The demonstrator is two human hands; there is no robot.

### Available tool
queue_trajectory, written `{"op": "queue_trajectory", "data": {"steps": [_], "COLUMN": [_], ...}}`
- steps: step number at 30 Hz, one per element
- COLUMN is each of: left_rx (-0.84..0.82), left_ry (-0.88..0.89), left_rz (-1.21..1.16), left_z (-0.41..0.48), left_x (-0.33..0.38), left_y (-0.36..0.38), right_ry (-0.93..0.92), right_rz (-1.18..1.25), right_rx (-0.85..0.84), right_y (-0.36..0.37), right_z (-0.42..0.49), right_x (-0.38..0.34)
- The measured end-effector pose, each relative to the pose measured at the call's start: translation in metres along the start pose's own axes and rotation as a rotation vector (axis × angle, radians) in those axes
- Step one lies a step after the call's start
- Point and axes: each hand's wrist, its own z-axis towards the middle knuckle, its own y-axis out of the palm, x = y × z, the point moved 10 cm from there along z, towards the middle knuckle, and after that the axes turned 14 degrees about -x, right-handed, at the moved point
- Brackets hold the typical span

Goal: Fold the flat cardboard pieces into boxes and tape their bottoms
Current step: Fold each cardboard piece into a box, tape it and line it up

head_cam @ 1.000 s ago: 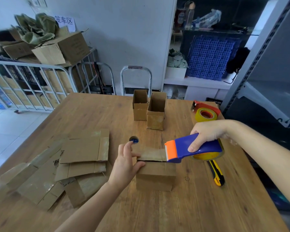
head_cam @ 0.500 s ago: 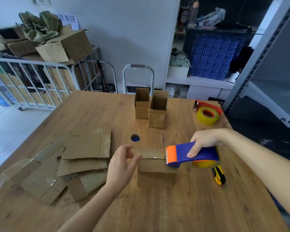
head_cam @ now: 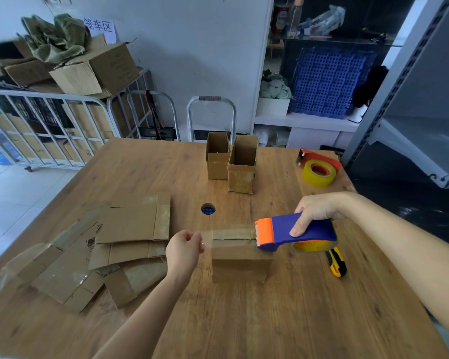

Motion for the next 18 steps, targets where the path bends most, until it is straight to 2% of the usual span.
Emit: {"op": "queue_trajectory", "data": {"steps": [4, 10, 14, 16, 18], "left_rx": [-0.021, -0.107, -0.257, -0.187, -0.006], "left_ry": [-0.067, -0.084, -0.278, -0.257, -0.123], "left_rz": [-0.024, 0.121, 0.053, 0.071, 0.079], "left_z": [0.0, 0.005, 0.008, 0.005, 0.001], "left_x": [-0.016, -0.011, -0.054, -0.058, -0.04], "left_y": [0.016, 0.037, 0.041, 0.032, 0.017], "right_ry": [-0.019, -0.038, -0.045, -0.056, -0.068], "right_rz": [0.002, 0.032, 0.068, 0.084, 0.094], "right_rx": [-0.004, -0.003, -0.016, -0.028, -0.037], "right_y": [0.0, 0.0, 0.002, 0.004, 0.006], "right_z": [0.0, 0.005, 0.007, 0.008, 0.008], "right_x": [-0.001, 0.005, 0.011, 0.012, 0.011]}}
